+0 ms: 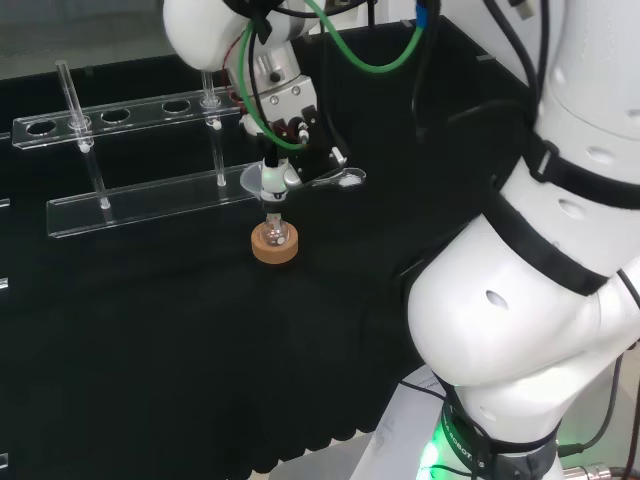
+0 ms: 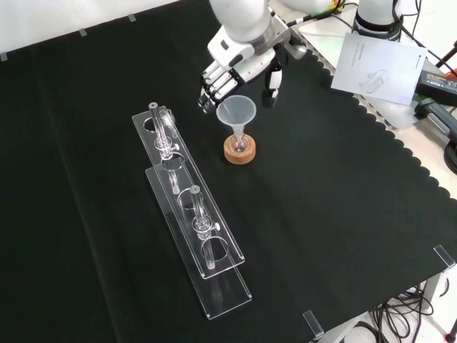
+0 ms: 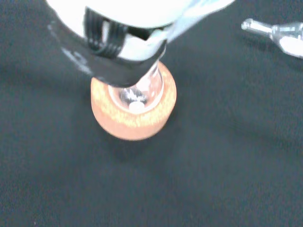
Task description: Place the funnel on the round-bottom flask.
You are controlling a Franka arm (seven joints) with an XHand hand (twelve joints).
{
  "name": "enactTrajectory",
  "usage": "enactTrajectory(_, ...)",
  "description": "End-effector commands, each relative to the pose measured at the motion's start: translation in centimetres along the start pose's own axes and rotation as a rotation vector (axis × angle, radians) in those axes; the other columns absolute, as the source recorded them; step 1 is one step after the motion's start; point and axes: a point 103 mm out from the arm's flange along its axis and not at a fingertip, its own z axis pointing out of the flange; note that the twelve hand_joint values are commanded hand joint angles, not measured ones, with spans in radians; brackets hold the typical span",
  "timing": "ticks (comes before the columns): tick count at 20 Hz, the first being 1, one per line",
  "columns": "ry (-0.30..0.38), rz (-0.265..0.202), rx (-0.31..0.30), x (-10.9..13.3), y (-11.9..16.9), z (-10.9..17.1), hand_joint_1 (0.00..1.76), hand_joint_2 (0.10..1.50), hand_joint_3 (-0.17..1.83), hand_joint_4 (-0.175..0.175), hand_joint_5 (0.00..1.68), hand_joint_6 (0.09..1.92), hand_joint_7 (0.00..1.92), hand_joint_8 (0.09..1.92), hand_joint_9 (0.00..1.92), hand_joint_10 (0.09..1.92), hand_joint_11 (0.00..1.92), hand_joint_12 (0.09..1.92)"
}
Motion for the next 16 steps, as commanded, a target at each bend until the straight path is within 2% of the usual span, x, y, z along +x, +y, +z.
enactTrajectory(1,0.077,-0.097,-0.11,-2.5,-1.1,-1.8,0.42,0.68,0.11,-0.037,0.12,0.09,0.1,0.09,0.09,0.82,0.12,1.49)
enactTrajectory(4,0.121,-0.112,-0.118,-4.7,-1.2,-2.4,0.45,0.71,0.08,-0.043,0.17,0.09,0.11,0.37,0.21,0.77,0.18,1.47)
enactTrajectory(5,0.158,-0.105,-0.128,-5.7,-1.3,-2.6,0.46,0.72,0.07,-0.045,0.19,0.09,0.1,0.47,0.25,0.76,0.2,1.46)
enactTrajectory(7,0.19,-0.093,-0.136,-6.9,-1.4,-2.7,0.46,0.73,0.07,-0.047,0.22,0.09,0.09,0.58,0.29,0.75,0.24,1.44)
enactTrajectory(16,0.258,-0.002,-0.132,-13.4,-1.2,-2.2,0.45,0.77,0.08,-0.052,0.32,0.09,0.14,0.68,0.35,0.75,0.26,1.43)
